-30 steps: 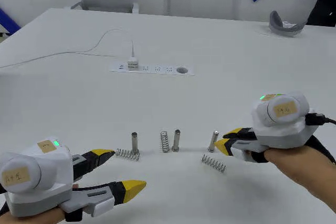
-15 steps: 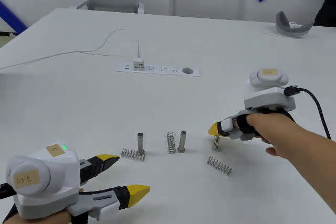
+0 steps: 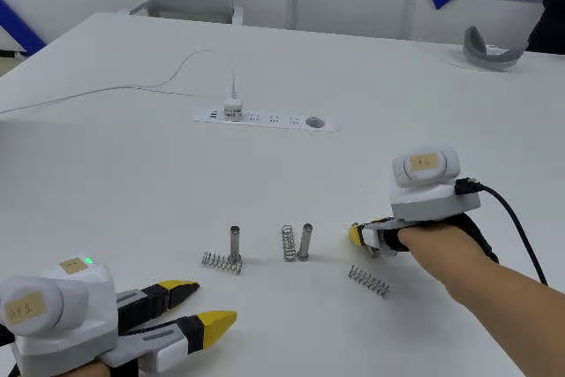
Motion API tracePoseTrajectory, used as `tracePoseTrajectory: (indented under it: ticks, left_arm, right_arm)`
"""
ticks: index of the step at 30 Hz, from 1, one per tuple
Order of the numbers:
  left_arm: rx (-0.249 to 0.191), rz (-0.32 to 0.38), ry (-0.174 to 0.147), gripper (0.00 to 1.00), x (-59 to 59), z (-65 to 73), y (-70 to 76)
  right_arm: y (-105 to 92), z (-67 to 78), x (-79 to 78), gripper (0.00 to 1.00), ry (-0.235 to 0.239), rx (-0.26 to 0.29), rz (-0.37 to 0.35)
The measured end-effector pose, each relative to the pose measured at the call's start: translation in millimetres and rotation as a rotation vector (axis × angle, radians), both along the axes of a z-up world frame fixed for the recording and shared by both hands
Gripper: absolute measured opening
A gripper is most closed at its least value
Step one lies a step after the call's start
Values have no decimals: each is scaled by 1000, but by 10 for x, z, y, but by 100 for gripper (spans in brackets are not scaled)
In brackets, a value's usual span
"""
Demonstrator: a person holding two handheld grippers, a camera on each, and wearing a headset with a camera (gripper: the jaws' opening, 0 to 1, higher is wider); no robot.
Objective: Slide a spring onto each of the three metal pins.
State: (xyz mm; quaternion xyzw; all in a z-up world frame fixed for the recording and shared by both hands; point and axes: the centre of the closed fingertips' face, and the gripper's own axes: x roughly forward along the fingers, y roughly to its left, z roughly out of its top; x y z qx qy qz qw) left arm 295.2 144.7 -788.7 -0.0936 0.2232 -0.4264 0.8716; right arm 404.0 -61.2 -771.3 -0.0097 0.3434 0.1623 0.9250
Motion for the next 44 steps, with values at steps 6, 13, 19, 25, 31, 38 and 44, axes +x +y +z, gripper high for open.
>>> tracePoseTrajectory:
  ticks: [6,13,19,25,31,38,44]
  left_arm:
    - [-174,54,139,1,57,-9,46]
    - [-222,76,171,1,105,-24,103]
    - [-206,54,155,1,74,-40,86]
    - [-203,44,148,1,48,-32,65]
    - [-203,34,147,1,25,-26,37]
    - [-201,10,147,1,-17,-11,-3]
    - [-195,7,138,1,-19,-6,-5]
  right_arm:
    - [950,483,-74,17,42,-4,320]
    - [1126,-227,-133,22,397,-295,318]
    - [1174,-373,-31,13,448,-292,290]
    - [1277,104,2,12,306,-189,276]
    - [1407,406,-832,12,286,-251,638]
    - [1098,-359,-851,12,195,-681,848]
    - [1220,-210,-876,15,193,-515,806]
